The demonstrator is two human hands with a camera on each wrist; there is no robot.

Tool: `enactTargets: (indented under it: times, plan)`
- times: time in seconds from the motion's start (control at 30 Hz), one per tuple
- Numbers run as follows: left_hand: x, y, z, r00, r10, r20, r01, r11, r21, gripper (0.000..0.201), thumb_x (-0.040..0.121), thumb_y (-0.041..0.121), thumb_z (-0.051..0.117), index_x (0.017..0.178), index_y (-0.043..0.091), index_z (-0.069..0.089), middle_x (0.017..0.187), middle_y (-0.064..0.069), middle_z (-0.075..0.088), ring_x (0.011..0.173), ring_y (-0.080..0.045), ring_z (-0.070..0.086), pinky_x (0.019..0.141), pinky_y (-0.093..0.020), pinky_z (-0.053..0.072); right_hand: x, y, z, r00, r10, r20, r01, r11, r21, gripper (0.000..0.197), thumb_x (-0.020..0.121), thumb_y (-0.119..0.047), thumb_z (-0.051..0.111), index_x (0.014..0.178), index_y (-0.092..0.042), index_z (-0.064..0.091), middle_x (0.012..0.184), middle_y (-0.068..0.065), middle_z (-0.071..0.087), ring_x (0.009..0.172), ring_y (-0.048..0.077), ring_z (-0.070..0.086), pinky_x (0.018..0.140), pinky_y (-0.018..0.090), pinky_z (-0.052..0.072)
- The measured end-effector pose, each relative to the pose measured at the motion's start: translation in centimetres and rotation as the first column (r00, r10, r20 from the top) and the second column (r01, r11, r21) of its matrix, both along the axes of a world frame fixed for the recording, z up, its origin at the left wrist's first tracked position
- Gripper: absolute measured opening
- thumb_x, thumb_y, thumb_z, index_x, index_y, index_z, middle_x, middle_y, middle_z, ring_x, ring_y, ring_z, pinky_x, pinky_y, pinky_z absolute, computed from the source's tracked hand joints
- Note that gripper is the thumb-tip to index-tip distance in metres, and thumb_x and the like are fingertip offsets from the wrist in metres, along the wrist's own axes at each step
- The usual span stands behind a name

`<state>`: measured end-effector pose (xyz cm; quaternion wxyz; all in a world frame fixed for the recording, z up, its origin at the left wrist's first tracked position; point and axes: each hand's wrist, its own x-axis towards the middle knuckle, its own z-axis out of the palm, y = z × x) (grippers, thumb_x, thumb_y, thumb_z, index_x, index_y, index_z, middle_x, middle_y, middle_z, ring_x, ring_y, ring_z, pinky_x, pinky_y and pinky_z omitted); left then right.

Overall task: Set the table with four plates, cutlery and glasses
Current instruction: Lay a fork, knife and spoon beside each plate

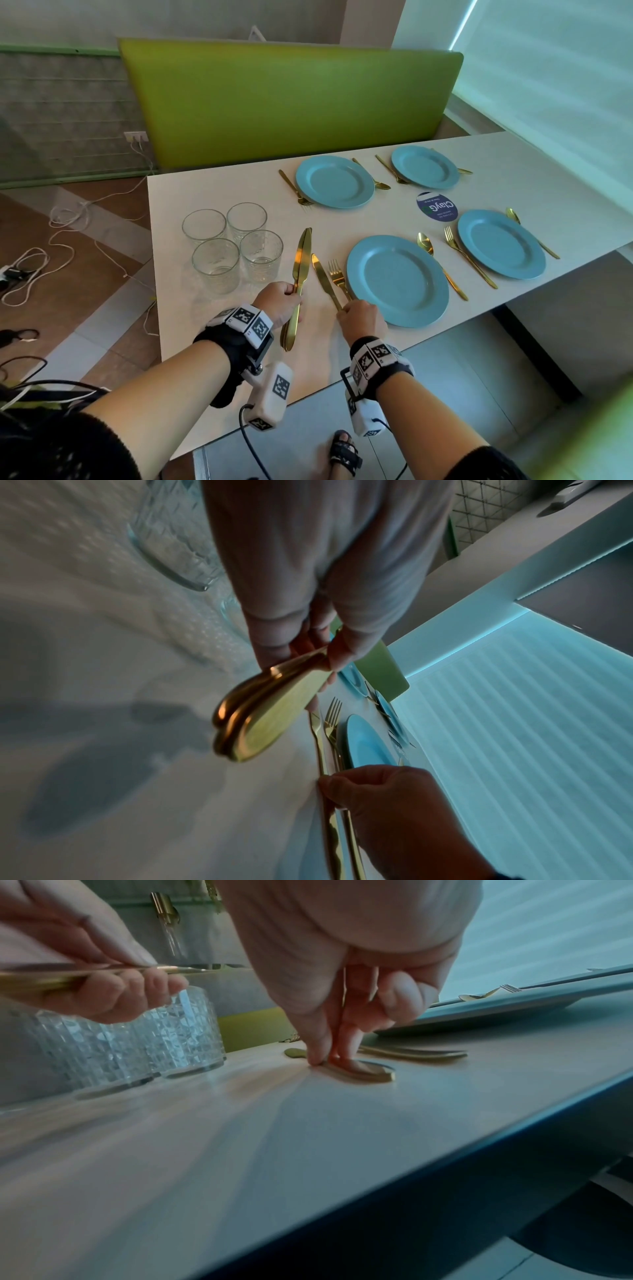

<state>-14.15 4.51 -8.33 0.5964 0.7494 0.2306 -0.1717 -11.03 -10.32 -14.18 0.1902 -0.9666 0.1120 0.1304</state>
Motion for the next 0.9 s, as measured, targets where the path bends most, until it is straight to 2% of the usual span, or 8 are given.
enactTargets:
  times: [0.07,0.23,0.3,0.43,0.53,0.63,0.8,0.9]
  plan:
    - [-0.1,0.1,0.0,1.000,0.002,-0.001,-0.002,1.000,0.002,0.022,0.092,0.008,0.051,0.072,0.017,0.055,0.071,-0.003,0.058,0.060,-0.020,0.057,0.081,-0.039,0.054,0.1,0.0,0.0,1.000,-0.006,-0.004,0.006,1.000,0.002,0.022,0.091,-0.025,0.054,0.099,-0.016,0.073,0.099,0.007,0.071,0.091,0.026,0.067,0.081,0.032,0.055]
    - [-0.4,0.4,0.0,1.000,-0.005,-0.006,0.005,1.000,0.006,0.021,0.093,0.011,0.051,0.073,0.019,0.054,0.072,-0.003,0.059,0.066,-0.022,0.058,0.088,-0.041,0.054,0.3,-0.3,-0.1,1.000,-0.003,-0.003,0.003,1.000,-0.012,0.022,0.092,-0.024,0.054,0.101,-0.015,0.072,0.100,0.007,0.070,0.093,0.025,0.066,0.081,0.032,0.054]
    - [-0.4,0.5,0.0,1.000,-0.004,-0.005,0.004,1.000,0.003,0.021,0.093,0.010,0.051,0.074,0.017,0.055,0.074,-0.003,0.058,0.068,-0.022,0.057,0.085,-0.041,0.054,0.4,-0.3,-0.1,1.000,0.008,0.002,-0.008,1.000,-0.024,0.022,0.092,-0.024,0.054,0.102,-0.015,0.072,0.101,0.007,0.070,0.093,0.025,0.066,0.080,0.032,0.055]
    - [-0.4,0.6,-0.1,1.000,-0.008,0.004,0.007,1.000,0.008,0.007,0.093,0.009,0.051,0.090,0.009,0.058,0.084,-0.006,0.059,0.073,-0.024,0.058,0.072,-0.033,0.054,0.5,-0.5,-0.1,1.000,0.021,0.007,-0.021,0.999,-0.041,0.022,0.093,-0.024,0.053,0.102,-0.015,0.072,0.101,0.007,0.070,0.093,0.025,0.066,0.080,0.033,0.055]
    - [-0.6,0.6,-0.3,1.000,-0.004,0.010,0.004,1.000,0.005,0.008,0.093,0.011,0.051,0.095,0.009,0.058,0.080,-0.003,0.059,0.064,-0.020,0.058,0.077,-0.037,0.055,0.5,-0.4,-0.1,1.000,0.008,0.004,-0.008,0.999,-0.044,0.023,0.093,-0.022,0.052,0.103,-0.015,0.071,0.102,0.007,0.069,0.094,0.025,0.066,0.078,0.032,0.053]
    - [-0.7,0.7,-0.6,1.000,0.011,0.005,-0.011,1.000,0.001,0.008,0.093,0.010,0.051,0.094,0.008,0.058,0.077,-0.003,0.058,0.061,-0.018,0.057,0.068,-0.029,0.053,0.6,-0.3,-0.1,1.000,0.002,0.010,-0.002,0.999,-0.037,0.022,0.093,-0.022,0.052,0.102,-0.015,0.071,0.101,0.007,0.069,0.093,0.025,0.066,0.078,0.032,0.052]
    - [-1.0,0.5,-0.8,1.000,0.001,-0.013,-0.001,1.000,0.005,0.019,0.093,0.011,0.050,0.076,0.017,0.056,0.075,-0.002,0.059,0.069,-0.023,0.059,0.085,-0.038,0.054,0.6,-0.3,-0.2,1.000,0.004,0.013,-0.004,0.999,-0.043,0.022,0.093,-0.023,0.053,0.103,-0.015,0.071,0.101,0.007,0.069,0.093,0.025,0.066,0.078,0.031,0.052]
    - [-1.1,0.4,-0.7,1.000,0.001,-0.013,-0.001,1.000,0.004,0.020,0.094,0.012,0.050,0.076,0.018,0.054,0.076,-0.003,0.059,0.070,-0.024,0.059,0.082,-0.037,0.054,0.5,-0.5,0.1,1.000,0.010,0.013,-0.009,0.999,-0.046,0.022,0.091,-0.025,0.055,0.103,-0.015,0.071,0.102,0.007,0.069,0.094,0.025,0.065,0.078,0.031,0.051]
